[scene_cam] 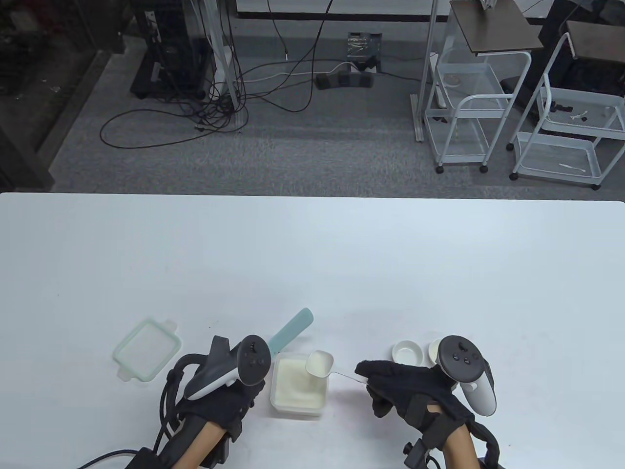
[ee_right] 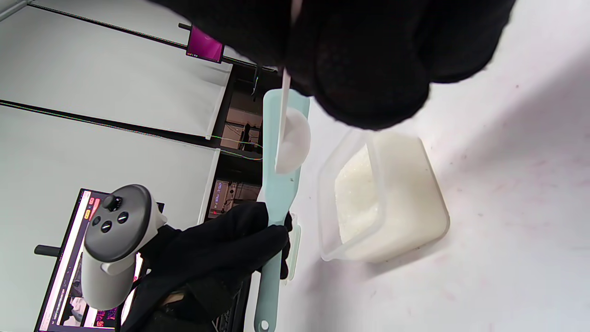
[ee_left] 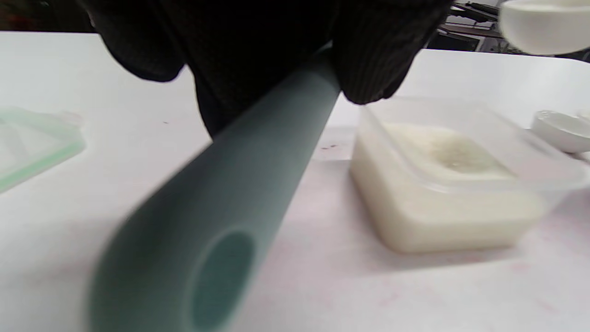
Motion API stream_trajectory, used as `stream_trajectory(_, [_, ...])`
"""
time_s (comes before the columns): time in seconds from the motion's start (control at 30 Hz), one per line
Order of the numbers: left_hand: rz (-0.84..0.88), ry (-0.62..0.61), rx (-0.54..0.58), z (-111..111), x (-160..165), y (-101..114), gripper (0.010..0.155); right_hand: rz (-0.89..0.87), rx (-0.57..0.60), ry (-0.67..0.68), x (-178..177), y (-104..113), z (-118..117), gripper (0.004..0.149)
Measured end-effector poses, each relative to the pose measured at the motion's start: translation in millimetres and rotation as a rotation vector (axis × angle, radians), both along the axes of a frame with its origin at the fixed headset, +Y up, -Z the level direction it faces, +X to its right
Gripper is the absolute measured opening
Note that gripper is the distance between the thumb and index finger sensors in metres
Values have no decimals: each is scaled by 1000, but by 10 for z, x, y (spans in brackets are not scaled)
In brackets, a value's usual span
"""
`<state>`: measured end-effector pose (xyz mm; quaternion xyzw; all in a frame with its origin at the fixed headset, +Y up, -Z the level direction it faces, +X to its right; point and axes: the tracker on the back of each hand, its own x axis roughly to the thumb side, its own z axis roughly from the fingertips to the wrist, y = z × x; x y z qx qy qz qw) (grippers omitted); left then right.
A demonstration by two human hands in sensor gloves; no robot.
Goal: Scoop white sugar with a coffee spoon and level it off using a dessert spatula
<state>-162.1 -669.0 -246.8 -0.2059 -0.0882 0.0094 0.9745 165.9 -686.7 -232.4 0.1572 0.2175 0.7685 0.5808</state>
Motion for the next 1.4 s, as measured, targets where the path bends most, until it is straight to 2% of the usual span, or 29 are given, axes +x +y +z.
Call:
stream_trajectory(0.13, [-88,67,26,-99,-145,-88,53,0,0,-4,1,-5,-2,44])
stream_trajectory(0.3, [-150,99,5,-168,-217,-204,53,0,-3,-5,3,-9,-4,44])
stream_trajectory(0.7, [-265,124,-45,-240,-238,-460,53,22,-9,-1,-16,-24,-7,44])
stream_trajectory(1.2, [-322,138,-107,-235,-207,-602,56,18,-12,5,-22,-31,-13,44])
stream_trajectory(1.3, [-320,148,-172,-209,-214,-592,68,19,-13,8,-24,-31,-12,44])
stream_trajectory(1.4, [-268,134,-99,-195,-213,-480,85,20,-13,8,-24,-33,-12,44])
